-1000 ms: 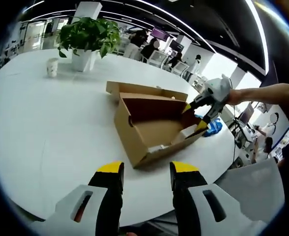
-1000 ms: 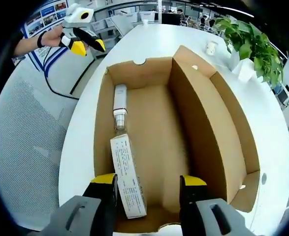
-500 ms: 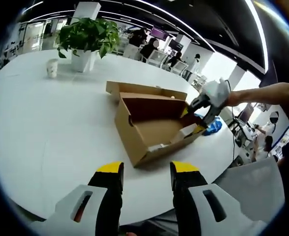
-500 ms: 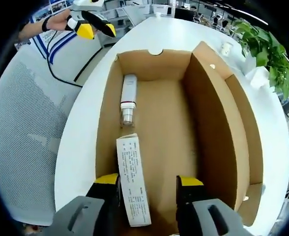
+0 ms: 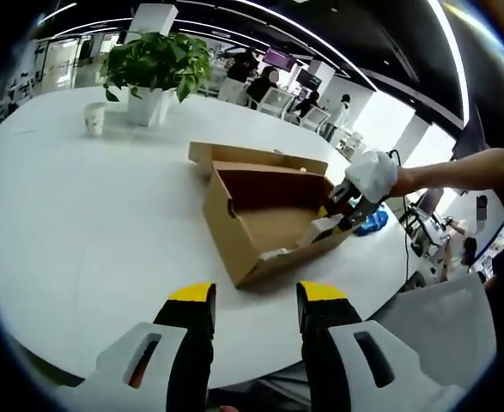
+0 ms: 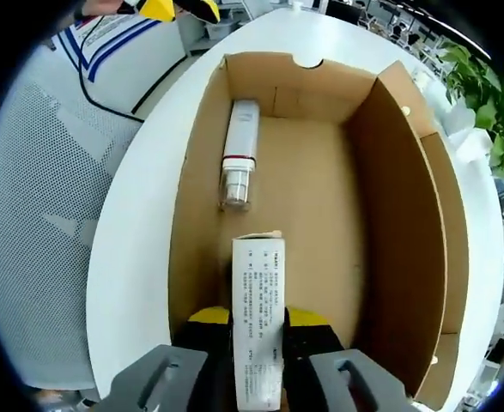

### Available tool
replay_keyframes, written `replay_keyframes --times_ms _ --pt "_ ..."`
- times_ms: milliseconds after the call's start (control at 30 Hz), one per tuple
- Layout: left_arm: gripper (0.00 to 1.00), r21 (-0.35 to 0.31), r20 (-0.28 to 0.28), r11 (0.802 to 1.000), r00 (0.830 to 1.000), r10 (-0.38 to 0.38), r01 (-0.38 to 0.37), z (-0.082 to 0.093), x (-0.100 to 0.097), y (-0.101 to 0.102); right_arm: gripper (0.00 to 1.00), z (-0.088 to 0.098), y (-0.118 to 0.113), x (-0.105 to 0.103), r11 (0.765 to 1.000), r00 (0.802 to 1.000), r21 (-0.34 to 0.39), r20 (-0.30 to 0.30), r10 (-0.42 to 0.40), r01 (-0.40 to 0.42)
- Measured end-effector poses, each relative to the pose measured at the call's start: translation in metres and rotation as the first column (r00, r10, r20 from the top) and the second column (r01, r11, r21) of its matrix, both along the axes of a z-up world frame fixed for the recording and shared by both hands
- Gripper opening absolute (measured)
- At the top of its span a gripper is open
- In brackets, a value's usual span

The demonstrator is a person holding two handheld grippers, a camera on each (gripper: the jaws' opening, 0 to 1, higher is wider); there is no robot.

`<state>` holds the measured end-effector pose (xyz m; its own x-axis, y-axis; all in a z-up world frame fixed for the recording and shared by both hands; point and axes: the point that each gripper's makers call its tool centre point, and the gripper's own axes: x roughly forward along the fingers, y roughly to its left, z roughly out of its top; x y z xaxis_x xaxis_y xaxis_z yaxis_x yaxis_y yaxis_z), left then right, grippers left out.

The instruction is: Operate the shoe box by opening the lid, removing the specified soft item, and placing it in the target area until the item is outside and the box remains undamaged.

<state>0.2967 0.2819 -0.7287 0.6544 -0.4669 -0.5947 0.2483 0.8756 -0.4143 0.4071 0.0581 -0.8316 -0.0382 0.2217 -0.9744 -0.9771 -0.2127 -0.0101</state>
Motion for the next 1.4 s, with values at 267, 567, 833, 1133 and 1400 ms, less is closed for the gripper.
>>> replay_keyframes --times_ms 267,567,833,1133,1400 --pt "0.38 0.004 0.007 1.000 1.000 -0.002 0.002 0.004 0.001 -0.001 0.17 0.012 0.000 0.005 0.999 1.000 0.029 0.005 -0.028 0.028" --pt "0.38 0.013 0.011 0.999 0.999 -0.036 0.035 0.007 0.004 -0.013 0.17 0.047 0.003 0.012 0.995 0.999 0.093 0.030 -0.044 0.041" --pt "0.38 0.016 0.022 0.998 0.998 -0.064 0.063 0.012 0.013 -0.022 0.17 0.090 -0.001 0.019 0.992 0.996 0.126 0.078 -0.030 0.020" --pt "0.38 0.025 0.049 0.993 0.992 -0.116 0.115 0.026 0.024 -0.040 0.17 0.118 -0.018 0.017 0.989 0.991 0.143 0.121 -0.055 0.038" --pt "0.38 0.037 0.057 0.987 0.986 -0.157 0.155 0.032 0.026 -0.057 0.17 0.114 -0.051 0.009 0.987 0.987 0.137 0.124 -0.103 0.085"
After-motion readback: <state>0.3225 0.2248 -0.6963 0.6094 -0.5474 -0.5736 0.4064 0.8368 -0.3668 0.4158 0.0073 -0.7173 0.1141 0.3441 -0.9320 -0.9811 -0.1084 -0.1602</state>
